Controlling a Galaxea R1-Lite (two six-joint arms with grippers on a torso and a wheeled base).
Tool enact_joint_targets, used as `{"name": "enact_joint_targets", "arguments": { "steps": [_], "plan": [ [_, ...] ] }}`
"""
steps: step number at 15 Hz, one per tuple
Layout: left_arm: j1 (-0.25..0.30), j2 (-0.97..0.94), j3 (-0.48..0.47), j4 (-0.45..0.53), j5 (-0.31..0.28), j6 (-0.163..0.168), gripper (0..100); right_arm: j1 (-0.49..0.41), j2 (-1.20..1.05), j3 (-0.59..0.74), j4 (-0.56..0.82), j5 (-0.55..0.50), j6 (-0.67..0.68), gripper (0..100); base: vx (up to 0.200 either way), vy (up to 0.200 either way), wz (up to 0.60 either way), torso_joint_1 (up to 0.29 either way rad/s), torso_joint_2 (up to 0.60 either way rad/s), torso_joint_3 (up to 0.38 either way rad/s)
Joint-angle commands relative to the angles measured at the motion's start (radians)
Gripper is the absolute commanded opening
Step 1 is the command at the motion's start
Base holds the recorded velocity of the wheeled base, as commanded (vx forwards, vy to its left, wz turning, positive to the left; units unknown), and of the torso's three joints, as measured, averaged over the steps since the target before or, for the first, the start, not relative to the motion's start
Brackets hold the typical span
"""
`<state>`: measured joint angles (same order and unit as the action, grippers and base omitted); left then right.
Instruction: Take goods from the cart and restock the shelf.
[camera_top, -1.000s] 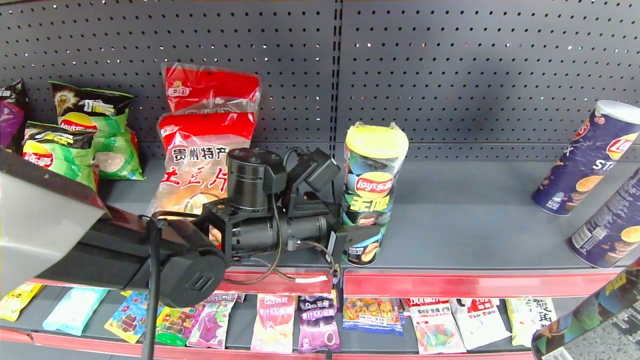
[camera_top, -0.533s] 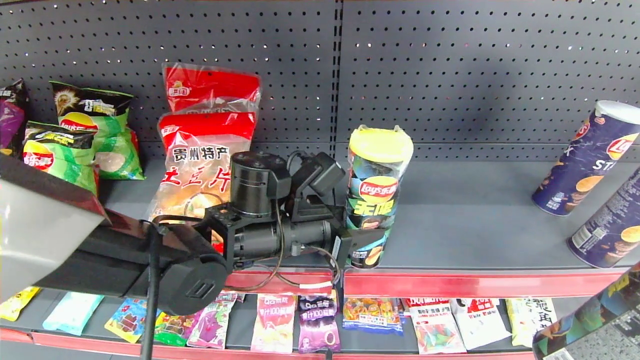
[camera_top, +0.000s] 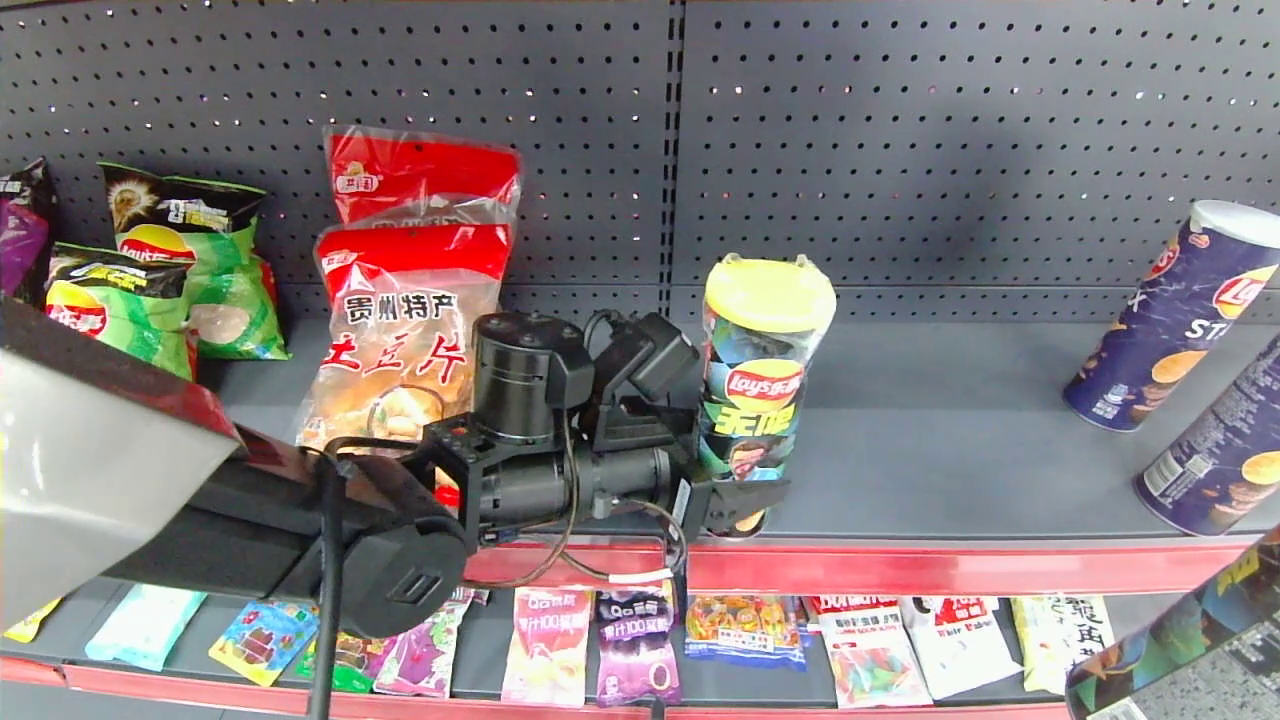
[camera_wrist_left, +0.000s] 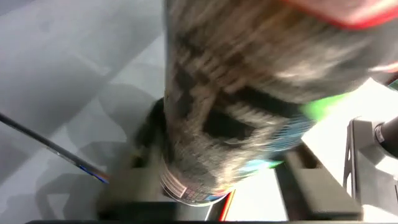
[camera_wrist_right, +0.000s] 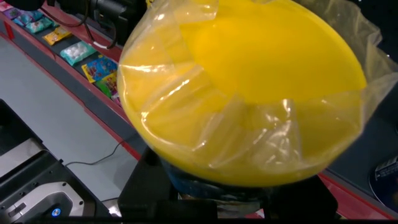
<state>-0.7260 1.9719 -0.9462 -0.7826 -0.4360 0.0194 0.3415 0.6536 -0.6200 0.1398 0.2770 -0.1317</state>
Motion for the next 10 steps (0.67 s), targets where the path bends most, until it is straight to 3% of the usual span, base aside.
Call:
{"name": "enact_joint_targets", "arguments": {
  "steps": [1, 6, 10],
  "plan": [
    [-0.006, 0.007, 0.000, -0.004, 0.002, 0.002, 100, 0.001, 0.001, -0.001, 0.000, 0.001, 0.000, 0, 0.000, 0.000, 0.00, 0.000, 0.00, 0.000],
    [-0.003, -0.015, 0.017, -0.011, 0.017, 0.007, 100, 0.001, 0.009, 0.002, 0.000, 0.001, 0.000, 0, 0.000, 0.000, 0.00, 0.000, 0.00, 0.000],
    [0.007, -0.076, 0.109, -0.037, 0.033, 0.005, 100, 0.002, 0.095, -0.021, -0.005, 0.004, 0.000, 0, 0.000, 0.000, 0.00, 0.000, 0.00, 0.000]
  ]
}}
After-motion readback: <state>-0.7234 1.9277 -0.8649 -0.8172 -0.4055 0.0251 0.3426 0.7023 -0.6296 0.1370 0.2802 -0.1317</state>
